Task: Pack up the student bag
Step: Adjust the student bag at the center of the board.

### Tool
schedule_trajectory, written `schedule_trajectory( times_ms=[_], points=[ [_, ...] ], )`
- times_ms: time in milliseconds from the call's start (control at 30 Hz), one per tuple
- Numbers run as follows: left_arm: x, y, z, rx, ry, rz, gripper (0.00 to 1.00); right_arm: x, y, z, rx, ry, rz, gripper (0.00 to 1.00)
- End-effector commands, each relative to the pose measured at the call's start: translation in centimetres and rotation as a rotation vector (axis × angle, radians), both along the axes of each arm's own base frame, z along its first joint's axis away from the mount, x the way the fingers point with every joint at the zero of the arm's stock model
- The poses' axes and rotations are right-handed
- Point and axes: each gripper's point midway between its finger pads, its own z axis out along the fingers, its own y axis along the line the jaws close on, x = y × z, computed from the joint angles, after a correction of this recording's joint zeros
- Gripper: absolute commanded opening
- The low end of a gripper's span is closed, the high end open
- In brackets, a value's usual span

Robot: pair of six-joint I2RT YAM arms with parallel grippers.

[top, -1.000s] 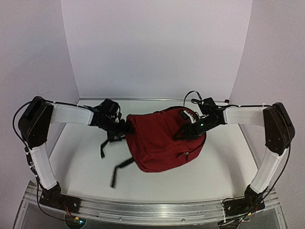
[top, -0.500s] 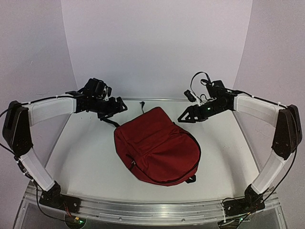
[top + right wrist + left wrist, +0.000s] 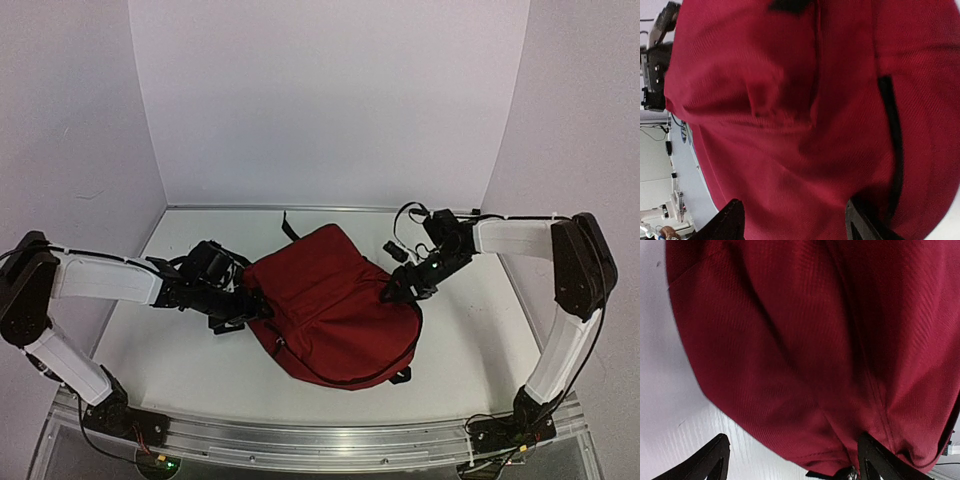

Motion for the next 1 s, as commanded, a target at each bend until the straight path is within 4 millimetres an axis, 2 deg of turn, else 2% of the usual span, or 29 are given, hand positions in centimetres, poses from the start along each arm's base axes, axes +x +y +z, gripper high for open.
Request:
schedule_trajectory(
  times_ms=[0, 67, 167, 233, 300, 433, 567, 700, 767, 867, 967],
  points=[
    [5.2, -4.6, 3.4, -0.131, -0.131, -0.021, 0.87, -3.5, 0.7, -1.0, 0.05, 0.117, 0.06, 0.62],
    [7.7, -6.3, 3.6, -0.139, -0.153, -0.053, 0.86, -3.1, 1.2, -1.0, 0.064, 0.126, 0.058, 0.57],
    [12.1, -6.8, 3.7, -0.183, -0.161, -0.051, 0.85, -1.1, 2.4, -0.5, 0.106, 0.118, 0.032, 0.54],
    [15.6, -5.8, 4.0, -0.251, -0.165, -0.013, 0.83, 0.2, 3.3, -0.2, 0.128, 0.096, 0.014, 0.54],
    [18.2, -4.8, 4.2, -0.303, -0.16, 0.013, 0.83, 0.7, 4.4, 0.0, 0.136, 0.099, 0.008, 0.56],
    [21.0, -3.9, 4.2, -0.283, -0.171, 0.022, 0.84, 0.2, 6.6, -0.1, 0.138, 0.098, 0.049, 0.61],
    [21.5, -2.7, 3.9, -0.256, -0.16, 0.039, 0.87, -1.2, 6.6, 0.5, 0.162, 0.104, 0.078, 0.66],
    [20.7, -1.9, 5.3, -0.245, -0.189, 0.01, 0.91, -2.5, 5.9, 1.7, 0.161, 0.053, 0.096, 0.68],
    [19.9, -1.6, 6.3, -0.234, -0.204, -0.007, 0.91, -2.2, 5.2, 2.9, 0.145, -0.007, 0.083, 0.68],
    [17.9, -0.3, 7.5, -0.208, -0.235, -0.01, 0.93, -1.3, 3.9, 6.4, 0.158, -0.111, 0.041, 0.73],
    [15.4, 1.2, 8.1, -0.175, -0.24, -0.012, 0.96, 0.8, 1.8, 9.1, 0.175, -0.17, -0.045, 0.79]
  ],
)
